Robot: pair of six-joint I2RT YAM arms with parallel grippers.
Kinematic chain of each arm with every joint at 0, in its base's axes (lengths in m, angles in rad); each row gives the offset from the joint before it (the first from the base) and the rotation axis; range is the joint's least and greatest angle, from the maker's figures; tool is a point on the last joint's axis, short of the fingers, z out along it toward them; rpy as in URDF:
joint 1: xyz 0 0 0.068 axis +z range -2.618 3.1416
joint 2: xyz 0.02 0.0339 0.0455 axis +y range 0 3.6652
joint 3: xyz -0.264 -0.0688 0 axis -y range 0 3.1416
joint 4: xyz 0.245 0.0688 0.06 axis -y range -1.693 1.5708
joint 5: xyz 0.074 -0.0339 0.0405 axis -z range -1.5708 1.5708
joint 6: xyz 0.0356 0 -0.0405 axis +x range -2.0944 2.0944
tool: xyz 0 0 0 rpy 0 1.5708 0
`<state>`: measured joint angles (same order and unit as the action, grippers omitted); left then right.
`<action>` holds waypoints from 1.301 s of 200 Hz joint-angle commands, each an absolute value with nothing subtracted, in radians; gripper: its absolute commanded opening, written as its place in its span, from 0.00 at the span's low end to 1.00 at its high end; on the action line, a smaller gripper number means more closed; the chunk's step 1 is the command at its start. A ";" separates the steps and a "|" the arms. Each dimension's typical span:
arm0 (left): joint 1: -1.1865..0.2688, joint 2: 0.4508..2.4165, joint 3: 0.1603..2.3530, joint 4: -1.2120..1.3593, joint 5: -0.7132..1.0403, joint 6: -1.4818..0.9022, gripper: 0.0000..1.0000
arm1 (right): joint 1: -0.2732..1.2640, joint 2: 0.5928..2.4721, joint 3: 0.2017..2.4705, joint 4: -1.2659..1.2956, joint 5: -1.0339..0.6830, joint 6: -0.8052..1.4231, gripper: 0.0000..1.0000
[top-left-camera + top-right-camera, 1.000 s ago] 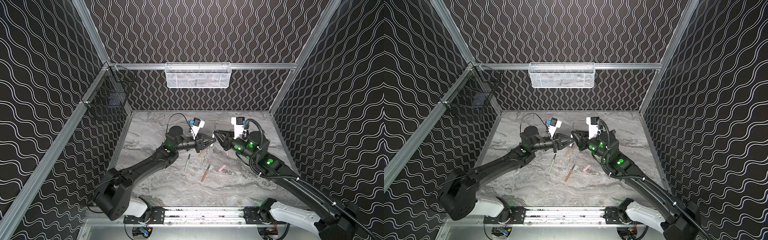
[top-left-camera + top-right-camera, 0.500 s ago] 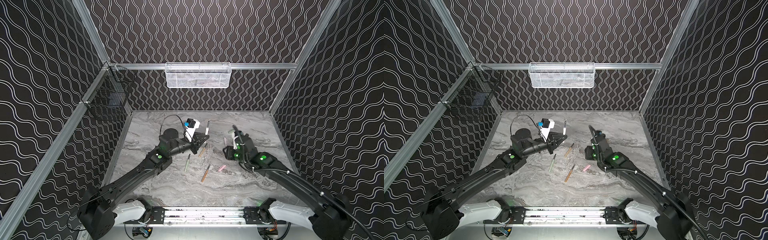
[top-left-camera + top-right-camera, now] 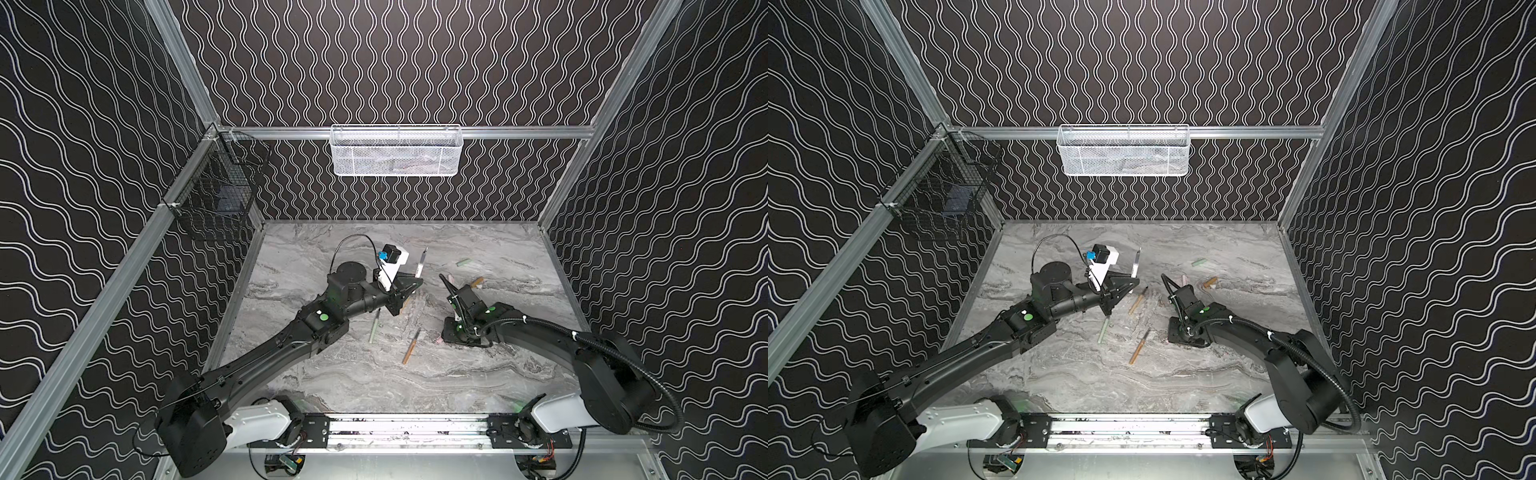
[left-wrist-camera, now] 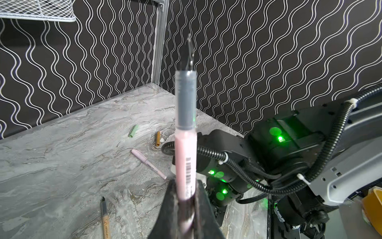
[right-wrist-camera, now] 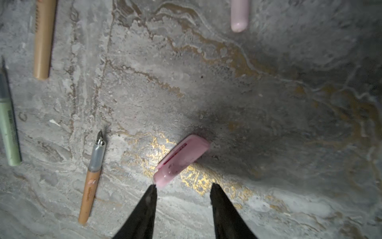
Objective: Insert the pens into the pen caps
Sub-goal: 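Lower the open right gripper over the pink cap and close on it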
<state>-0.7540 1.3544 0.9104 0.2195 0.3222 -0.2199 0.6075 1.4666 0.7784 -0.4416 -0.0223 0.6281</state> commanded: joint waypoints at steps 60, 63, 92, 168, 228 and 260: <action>-0.776 1.348 0.926 0.214 0.313 -0.178 0.00 | 0.574 1.547 0.806 -0.354 -0.071 0.639 0.42; -0.776 1.347 0.927 0.213 0.312 -0.177 0.00 | 0.574 1.551 0.808 -0.351 -0.072 0.638 0.42; -0.779 1.343 0.926 0.211 0.307 -0.172 0.00 | 0.574 1.570 0.818 -0.327 -0.101 0.623 0.38; -0.782 1.342 0.925 0.209 0.304 -0.169 0.00 | 0.568 1.548 0.843 -0.394 -0.079 0.552 0.35; -0.787 1.347 0.932 0.203 0.318 -0.170 0.00 | 0.550 1.568 0.896 -0.506 -0.089 0.375 0.31; -0.789 1.351 0.931 0.205 0.319 -0.170 0.00 | 0.549 1.599 0.910 -0.515 -0.116 0.356 0.28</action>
<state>-0.7864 1.3449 0.9215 0.1848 0.3122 -0.1810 0.5495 1.5833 0.8955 -0.4717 -0.0952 0.4004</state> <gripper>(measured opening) 0.104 0.284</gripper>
